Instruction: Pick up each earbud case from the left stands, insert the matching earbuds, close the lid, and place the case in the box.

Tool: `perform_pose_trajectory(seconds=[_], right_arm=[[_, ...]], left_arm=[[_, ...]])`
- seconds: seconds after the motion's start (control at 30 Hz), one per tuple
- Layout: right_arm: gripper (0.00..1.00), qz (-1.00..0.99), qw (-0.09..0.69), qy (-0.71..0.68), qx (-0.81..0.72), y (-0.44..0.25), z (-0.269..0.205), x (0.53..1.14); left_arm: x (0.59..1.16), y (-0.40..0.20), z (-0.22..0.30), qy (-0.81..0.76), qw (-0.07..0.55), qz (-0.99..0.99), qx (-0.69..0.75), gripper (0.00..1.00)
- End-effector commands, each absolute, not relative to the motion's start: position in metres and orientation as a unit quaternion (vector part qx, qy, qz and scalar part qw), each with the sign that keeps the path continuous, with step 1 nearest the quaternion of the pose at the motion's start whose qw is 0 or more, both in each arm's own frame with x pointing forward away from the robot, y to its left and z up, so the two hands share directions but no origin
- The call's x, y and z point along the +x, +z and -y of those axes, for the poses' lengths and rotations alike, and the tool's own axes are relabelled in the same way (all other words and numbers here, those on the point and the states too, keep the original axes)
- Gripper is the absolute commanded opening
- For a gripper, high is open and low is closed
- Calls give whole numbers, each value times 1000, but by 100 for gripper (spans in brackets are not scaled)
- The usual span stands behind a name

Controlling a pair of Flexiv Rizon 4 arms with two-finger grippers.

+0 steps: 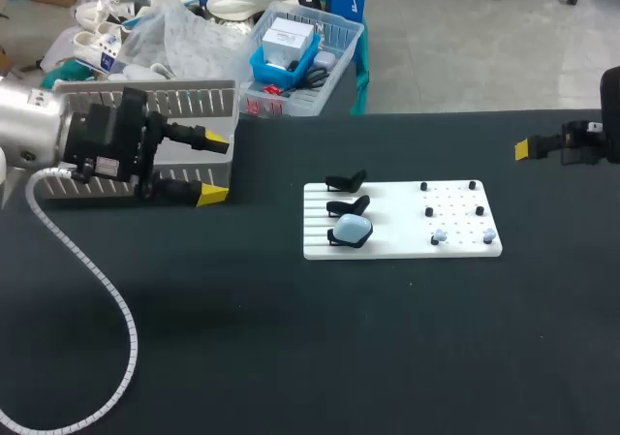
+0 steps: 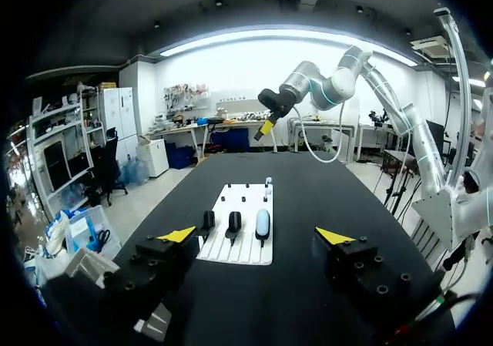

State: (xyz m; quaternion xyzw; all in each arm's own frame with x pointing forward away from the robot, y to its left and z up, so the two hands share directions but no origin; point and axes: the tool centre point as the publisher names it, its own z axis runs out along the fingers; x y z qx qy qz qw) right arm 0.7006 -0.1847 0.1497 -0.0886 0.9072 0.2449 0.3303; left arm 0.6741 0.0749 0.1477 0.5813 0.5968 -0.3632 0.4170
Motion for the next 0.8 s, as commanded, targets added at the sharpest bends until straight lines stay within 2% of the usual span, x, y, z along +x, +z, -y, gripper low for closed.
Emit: perform_pose_trajectory(seconds=[0.03,0.43,0.8], right_arm=[[100,-907,330,245,-89,149,185,701],[100,-907,330,245,-89,149,185,701],[100,-907,330,245,-89,149,185,701]], left_arm=[[676,134,-60,-378,415,-578,593,100],[666,95,-28,-345,410,-566,627,100],[668,74,8,-342,412,-593,602,100]])
